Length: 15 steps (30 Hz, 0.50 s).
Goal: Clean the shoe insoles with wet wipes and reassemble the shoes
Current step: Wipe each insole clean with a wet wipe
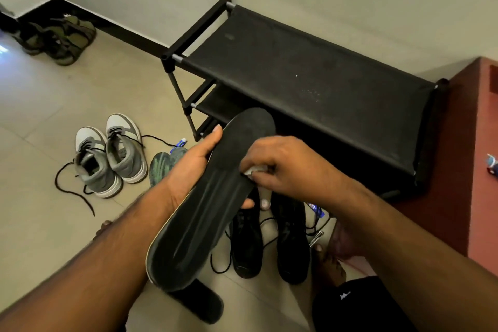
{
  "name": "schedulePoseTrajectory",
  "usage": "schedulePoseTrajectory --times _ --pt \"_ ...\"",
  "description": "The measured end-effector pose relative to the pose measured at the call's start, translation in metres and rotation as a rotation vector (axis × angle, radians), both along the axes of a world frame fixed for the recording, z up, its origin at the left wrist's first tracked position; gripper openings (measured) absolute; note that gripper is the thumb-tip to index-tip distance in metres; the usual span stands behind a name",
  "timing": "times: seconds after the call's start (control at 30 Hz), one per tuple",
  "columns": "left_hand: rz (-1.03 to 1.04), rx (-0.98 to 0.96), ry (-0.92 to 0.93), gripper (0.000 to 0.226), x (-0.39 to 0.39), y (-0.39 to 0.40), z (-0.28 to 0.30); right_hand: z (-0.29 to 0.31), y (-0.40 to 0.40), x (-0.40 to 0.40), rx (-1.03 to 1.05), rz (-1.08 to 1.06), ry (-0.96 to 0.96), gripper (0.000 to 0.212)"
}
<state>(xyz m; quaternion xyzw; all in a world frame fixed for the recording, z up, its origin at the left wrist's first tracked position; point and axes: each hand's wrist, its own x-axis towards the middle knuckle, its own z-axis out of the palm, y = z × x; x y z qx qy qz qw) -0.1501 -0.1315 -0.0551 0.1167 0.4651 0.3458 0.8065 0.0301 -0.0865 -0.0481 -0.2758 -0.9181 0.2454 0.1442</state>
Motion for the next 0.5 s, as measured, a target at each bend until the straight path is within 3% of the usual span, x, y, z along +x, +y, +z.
schedulePoseTrajectory --times 0.1,0.23,0.3,0.4,0.5 --pt "0.044 -0.004 -0.004 0.064 0.001 -0.001 -0.001 -0.001 0.0 0.0 -0.089 -0.038 0.005 0.015" --pt "-0.047 -0.016 -0.02 0.073 0.015 -0.006 -0.004 -0.003 0.019 0.013 0.023 -0.391 0.035 0.015" --pt "-0.052 -0.023 -0.025 0.074 0.017 -0.006 -0.004 -0.002 0.021 0.016 0.032 -0.456 0.022 0.013" --pt "0.02 -0.023 -0.014 0.071 0.012 -0.002 -0.002 -0.003 0.01 0.007 -0.041 -0.411 0.019 0.013" --pt "0.139 -0.025 0.01 0.063 0.005 0.001 -0.004 0.001 -0.006 -0.005 -0.226 -0.206 0.014 0.012"
